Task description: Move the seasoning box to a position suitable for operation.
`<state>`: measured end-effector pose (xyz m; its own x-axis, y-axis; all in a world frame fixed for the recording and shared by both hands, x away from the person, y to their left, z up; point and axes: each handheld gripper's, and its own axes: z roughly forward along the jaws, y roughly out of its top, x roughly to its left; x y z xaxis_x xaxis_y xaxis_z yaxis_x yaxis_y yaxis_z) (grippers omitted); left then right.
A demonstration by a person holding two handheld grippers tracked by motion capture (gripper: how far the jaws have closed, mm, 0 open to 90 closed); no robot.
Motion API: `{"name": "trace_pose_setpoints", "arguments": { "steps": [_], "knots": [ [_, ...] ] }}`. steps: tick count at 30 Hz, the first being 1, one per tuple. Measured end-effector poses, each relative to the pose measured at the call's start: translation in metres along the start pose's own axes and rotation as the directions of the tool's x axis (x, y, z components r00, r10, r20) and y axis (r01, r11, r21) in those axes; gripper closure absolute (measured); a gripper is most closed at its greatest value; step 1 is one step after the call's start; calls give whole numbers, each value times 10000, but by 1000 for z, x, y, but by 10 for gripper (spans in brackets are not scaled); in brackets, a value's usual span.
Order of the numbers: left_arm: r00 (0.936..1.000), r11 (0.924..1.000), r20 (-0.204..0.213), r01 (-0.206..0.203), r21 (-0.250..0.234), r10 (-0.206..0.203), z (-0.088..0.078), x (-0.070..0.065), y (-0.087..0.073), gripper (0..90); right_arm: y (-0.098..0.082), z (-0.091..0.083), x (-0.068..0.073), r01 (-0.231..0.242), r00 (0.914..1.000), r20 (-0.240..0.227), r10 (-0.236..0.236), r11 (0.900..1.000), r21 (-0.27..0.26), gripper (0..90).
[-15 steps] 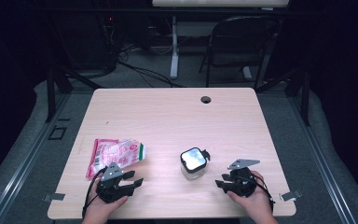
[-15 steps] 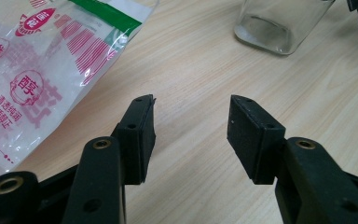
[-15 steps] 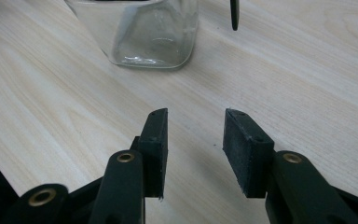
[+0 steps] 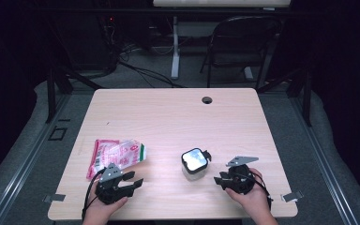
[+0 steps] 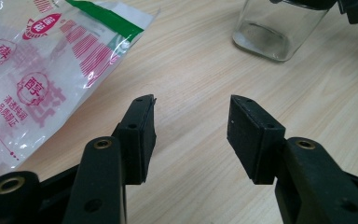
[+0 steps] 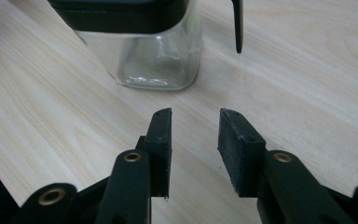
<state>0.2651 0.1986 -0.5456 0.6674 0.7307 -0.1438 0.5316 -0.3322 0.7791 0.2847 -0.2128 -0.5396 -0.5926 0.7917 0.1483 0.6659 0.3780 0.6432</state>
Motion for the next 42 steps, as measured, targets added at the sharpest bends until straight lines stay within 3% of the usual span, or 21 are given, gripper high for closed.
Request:
{"name": "trace_pose_setpoints", "arguments": {
  "steps": [7, 16, 21, 26, 27, 35, 42],
  "knots": [
    [10000, 10000, -22, -58, 1, 58, -2, -1, -1, 519, 25, 9, 1, 538, 9977, 412, -545, 9984, 181, 690],
    [9998, 9999, -152, 104, 16, -104, -3, 2, -5, 522, 37, 26, -21, -49, 9979, 639, 50, 10000, -28, 708],
    [9996, 9999, -239, 123, 51, -122, -4, 3, -7, 522, 40, 36, -27, -92, 9973, 725, 90, 10000, 23, 710],
    [9994, 9998, -292, 178, 63, -177, -5, 2, -8, 523, 42, 44, -24, -172, 9982, 571, 166, 9998, 105, 712],
    [9995, 9999, -299, 120, 35, -118, -6, 3, -8, 523, 43, 46, -22, -15, 9984, 565, 3, 9998, 208, 717],
    [9995, 9999, -302, 115, 47, -113, -6, 3, -8, 524, 47, 57, -17, 265, 9947, 986, -304, 9988, 406, 821],
    [9995, 9999, -304, 84, 97, -82, -5, 2, -8, 524, 47, 58, -15, 443, 9921, 1154, -497, 9979, 482, 835]
  ]
}}
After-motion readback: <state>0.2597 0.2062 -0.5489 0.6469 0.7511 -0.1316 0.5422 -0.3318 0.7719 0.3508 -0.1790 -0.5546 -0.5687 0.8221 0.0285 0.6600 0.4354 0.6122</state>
